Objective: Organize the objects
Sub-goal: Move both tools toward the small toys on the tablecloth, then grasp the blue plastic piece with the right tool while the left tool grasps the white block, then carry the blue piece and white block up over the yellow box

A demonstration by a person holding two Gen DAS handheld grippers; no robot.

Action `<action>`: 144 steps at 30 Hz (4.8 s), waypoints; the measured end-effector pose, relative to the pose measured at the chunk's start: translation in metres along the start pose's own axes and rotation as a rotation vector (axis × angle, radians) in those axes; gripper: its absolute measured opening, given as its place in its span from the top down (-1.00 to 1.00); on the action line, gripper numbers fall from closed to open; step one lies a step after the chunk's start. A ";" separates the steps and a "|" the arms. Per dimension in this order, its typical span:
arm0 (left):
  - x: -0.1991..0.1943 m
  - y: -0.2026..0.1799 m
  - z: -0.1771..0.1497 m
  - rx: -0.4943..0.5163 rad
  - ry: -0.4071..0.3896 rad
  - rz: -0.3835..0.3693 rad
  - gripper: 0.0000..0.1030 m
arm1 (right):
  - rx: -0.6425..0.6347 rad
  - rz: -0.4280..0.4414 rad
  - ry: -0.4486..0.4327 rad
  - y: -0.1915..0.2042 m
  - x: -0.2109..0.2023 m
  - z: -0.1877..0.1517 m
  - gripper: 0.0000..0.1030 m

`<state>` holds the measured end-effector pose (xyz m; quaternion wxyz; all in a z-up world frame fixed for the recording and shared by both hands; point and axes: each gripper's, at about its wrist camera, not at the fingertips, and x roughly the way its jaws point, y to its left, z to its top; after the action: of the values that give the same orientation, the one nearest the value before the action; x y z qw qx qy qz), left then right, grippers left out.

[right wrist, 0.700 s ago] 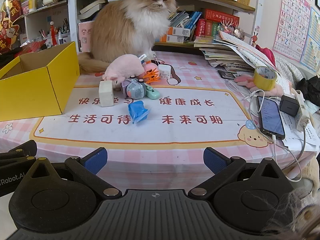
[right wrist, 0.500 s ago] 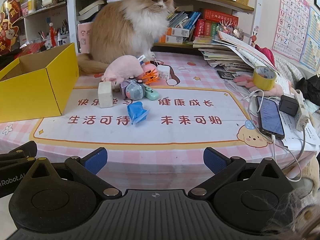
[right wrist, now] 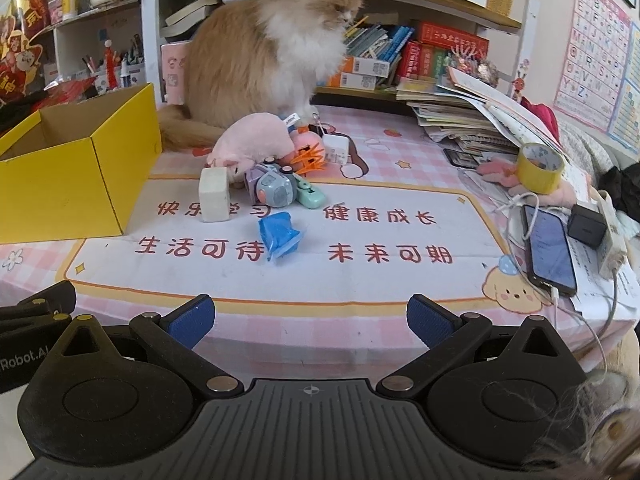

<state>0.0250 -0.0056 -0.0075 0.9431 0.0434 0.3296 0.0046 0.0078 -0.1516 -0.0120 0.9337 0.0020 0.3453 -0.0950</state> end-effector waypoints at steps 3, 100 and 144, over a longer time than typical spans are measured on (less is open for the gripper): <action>0.006 0.000 0.004 -0.016 0.004 -0.004 -1.00 | -0.005 0.006 -0.001 -0.001 0.006 0.006 -1.00; 0.044 0.001 0.034 -0.217 0.069 -0.251 0.52 | 0.027 0.234 0.189 -0.064 0.106 0.066 0.32; -0.013 0.173 -0.020 -0.200 0.010 -0.220 0.52 | -0.227 0.462 0.130 0.155 -0.023 0.005 0.30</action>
<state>0.0057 0.1683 0.0000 0.9359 -0.0873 0.3349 -0.0658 0.0219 0.0039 -0.0026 0.9007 -0.0178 0.4033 0.1606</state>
